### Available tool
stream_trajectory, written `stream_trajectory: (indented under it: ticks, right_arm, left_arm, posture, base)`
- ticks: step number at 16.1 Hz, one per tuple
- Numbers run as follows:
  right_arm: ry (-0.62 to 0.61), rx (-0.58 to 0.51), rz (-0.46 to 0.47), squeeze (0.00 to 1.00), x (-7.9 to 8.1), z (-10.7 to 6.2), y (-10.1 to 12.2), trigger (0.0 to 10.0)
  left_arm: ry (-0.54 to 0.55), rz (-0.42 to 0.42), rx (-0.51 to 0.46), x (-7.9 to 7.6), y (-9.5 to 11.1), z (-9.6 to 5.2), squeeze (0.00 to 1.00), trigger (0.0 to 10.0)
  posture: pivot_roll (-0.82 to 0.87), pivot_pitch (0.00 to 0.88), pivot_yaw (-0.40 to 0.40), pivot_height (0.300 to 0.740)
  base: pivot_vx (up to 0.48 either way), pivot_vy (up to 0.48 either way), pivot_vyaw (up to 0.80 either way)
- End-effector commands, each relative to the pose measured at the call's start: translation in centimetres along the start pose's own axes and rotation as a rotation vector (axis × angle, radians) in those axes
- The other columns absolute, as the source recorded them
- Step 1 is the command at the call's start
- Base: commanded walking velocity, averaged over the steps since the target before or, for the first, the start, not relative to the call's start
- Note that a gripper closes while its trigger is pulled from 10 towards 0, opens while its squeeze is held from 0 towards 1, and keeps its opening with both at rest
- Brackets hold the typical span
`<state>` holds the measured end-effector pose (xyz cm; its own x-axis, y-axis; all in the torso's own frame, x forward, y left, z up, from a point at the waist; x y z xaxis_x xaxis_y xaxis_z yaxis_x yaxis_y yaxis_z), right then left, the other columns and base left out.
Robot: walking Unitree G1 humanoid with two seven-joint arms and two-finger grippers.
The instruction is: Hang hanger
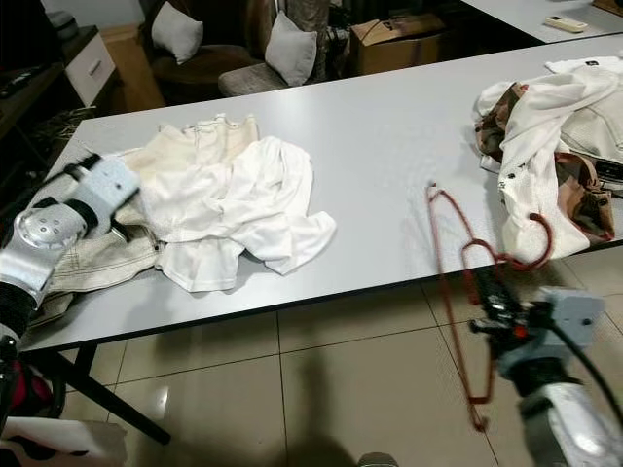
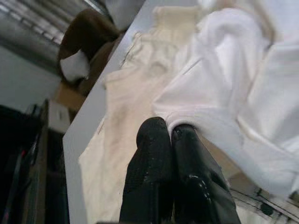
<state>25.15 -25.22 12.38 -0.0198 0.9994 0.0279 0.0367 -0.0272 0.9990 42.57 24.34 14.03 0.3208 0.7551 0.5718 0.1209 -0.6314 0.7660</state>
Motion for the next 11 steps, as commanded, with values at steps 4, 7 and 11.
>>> stream_trajectory:
  ticks: [4,7,11]
  right_arm:
    - [0.05,-0.009,0.008,0.0,1.6,0.8,0.7,10.0]
    - [0.042,0.008,-0.006,0.0,1.3,0.7,0.3,10.0]
    - [-0.001,0.046,-0.025,0.0,0.3,0.6,-0.3,10.0]
  left_arm:
    - [0.082,-0.083,-0.12,3.8,2.9,-0.9,1.0,10.0]
    - [0.232,-0.116,-0.113,8.4,3.0,-2.4,1.0,10.0]
    - [0.116,-0.149,-0.141,7.6,4.1,-2.2,1.0,10.0]
  posture:
    - [-0.27,0.0,0.158,0.74]
    - [-0.27,0.0,0.153,0.74]
    - [-0.26,0.0,0.144,0.74]
  base:
    - [0.0,0.0,0.0]
    - [0.0,0.0,0.0]
    - [0.0,0.0,0.0]
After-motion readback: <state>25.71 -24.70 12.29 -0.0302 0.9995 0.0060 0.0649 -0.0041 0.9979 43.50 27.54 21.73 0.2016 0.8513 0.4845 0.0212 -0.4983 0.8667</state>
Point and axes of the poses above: a point about 5 cm out from each wrist's last joint towards the gripper, its own z axis pointing out of the wrist towards the gripper, its own y axis along the axis of the wrist's last joint, x = y × z, the point moved 6 cm from there along z, pointing out of the wrist towards the gripper, and after that the axes turned 7 degrees about -z, right-handed, at the moved point
